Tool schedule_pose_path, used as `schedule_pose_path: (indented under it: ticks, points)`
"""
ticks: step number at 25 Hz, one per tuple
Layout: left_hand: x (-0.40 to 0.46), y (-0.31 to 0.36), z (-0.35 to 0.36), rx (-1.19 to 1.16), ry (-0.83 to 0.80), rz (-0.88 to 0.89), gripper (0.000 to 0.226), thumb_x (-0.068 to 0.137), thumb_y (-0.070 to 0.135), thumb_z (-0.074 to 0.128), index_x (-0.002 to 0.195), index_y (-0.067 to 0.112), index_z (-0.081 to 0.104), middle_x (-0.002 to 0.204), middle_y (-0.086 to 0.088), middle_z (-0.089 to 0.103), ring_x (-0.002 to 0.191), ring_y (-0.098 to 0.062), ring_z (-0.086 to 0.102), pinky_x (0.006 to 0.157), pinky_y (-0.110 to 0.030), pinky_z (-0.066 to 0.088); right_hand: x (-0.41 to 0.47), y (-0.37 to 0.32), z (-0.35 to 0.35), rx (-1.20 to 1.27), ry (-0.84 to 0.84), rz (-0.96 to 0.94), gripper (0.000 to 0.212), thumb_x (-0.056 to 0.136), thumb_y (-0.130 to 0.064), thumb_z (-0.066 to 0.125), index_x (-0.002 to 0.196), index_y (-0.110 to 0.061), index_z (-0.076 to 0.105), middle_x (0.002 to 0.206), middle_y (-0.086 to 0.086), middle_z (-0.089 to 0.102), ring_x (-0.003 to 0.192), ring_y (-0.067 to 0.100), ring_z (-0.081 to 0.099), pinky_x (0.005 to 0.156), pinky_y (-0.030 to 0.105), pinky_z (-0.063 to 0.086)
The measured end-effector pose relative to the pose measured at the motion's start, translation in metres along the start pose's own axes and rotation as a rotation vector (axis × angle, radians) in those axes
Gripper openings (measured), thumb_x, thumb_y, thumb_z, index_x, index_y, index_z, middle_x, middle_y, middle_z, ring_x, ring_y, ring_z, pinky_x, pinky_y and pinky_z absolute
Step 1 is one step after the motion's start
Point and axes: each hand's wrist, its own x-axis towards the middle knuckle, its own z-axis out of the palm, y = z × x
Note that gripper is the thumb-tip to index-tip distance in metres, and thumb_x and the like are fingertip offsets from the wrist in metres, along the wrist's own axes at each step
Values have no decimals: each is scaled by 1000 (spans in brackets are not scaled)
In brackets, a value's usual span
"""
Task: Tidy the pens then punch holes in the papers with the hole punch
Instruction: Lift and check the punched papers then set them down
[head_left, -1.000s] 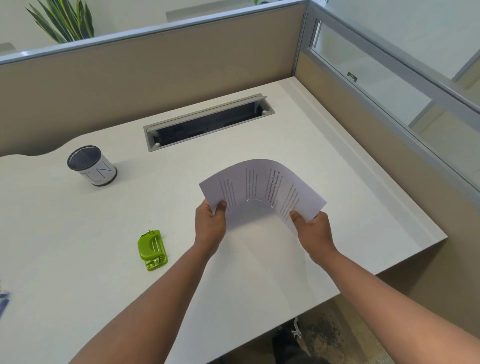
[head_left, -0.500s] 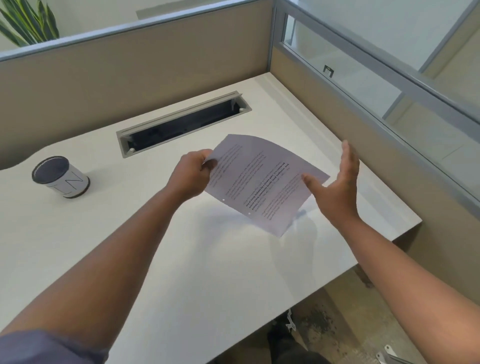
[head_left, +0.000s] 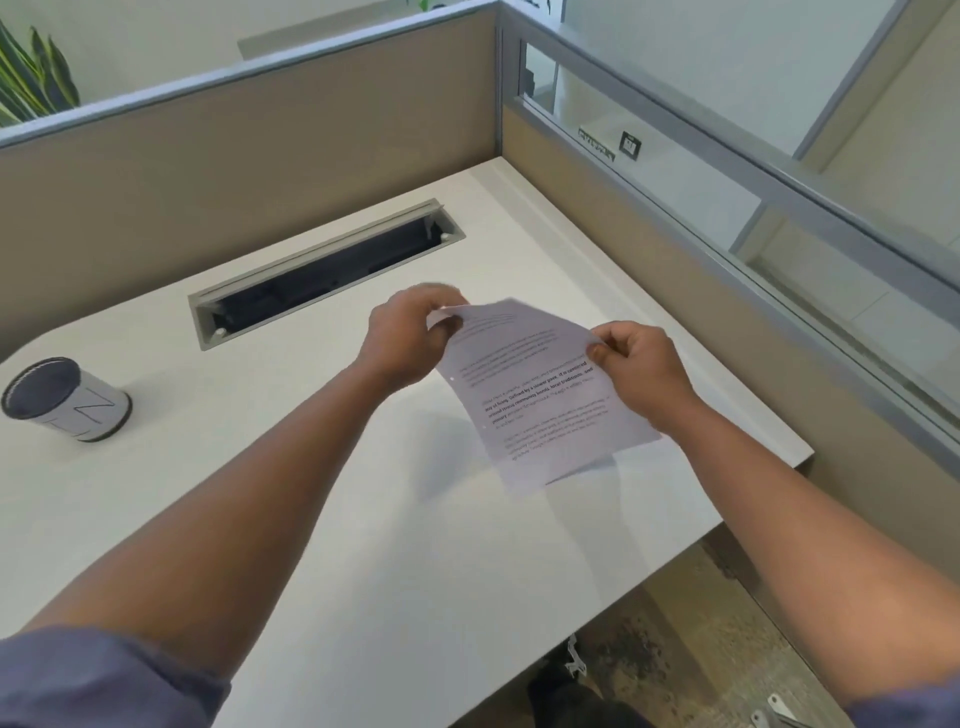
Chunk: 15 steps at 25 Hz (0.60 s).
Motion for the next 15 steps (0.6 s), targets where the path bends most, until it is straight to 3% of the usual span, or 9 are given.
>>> schedule_pose_path:
  ticks: [2, 5, 7, 10, 13, 15]
  points:
    - [-3, 2, 24, -59, 155, -134, 59, 89, 32, 73, 142, 34, 48, 153, 6, 44, 141, -21, 38, 117, -44, 30, 14, 13, -9, 60, -6, 51, 9, 93, -16, 67, 89, -17, 75, 84, -2, 79, 73, 14, 71, 76, 33, 57]
    - [-13, 6, 62, -455, 253, -476, 103, 82, 39, 80, 157, 33, 11, 163, 2, 16, 149, -23, 21, 119, -44, 24, 36, 30, -20, 143, -26, 152, 7, 93, -11, 67, 92, -14, 74, 86, 2, 79, 74, 19, 72, 78, 38, 59]
    - [-19, 4, 87, -658, 181, -613, 105, 83, 38, 79, 157, 36, 5, 157, -4, 28, 140, -24, 38, 113, -44, 36, 47, 36, -24, 170, -51, 220, 9, 94, -5, 65, 97, -10, 72, 84, 3, 78, 68, 16, 71, 73, 35, 59]
    - [-22, -2, 119, -730, 1, -734, 96, 85, 29, 77, 157, 29, 13, 122, -10, 59, 109, -28, 64, 94, -47, 55, 65, 52, -24, 158, -79, 320, 12, 94, -4, 65, 104, -8, 70, 91, 9, 76, 75, 22, 70, 76, 36, 58]
    - [-21, -4, 139, -639, -20, -740, 82, 83, 15, 70, 152, 20, 26, 97, -11, 69, 91, -29, 70, 79, -46, 60, 81, 64, -20, 98, -67, 345, 25, 92, -7, 69, 117, -7, 67, 106, 14, 74, 91, 26, 69, 92, 41, 57]
    - [-19, -2, 143, -572, 10, -694, 77, 82, 11, 66, 149, 21, 30, 84, -3, 70, 79, -18, 68, 66, -32, 57, 89, 67, -17, 67, -72, 347, 21, 93, -7, 68, 113, -11, 65, 99, 6, 70, 89, 24, 68, 90, 36, 55]
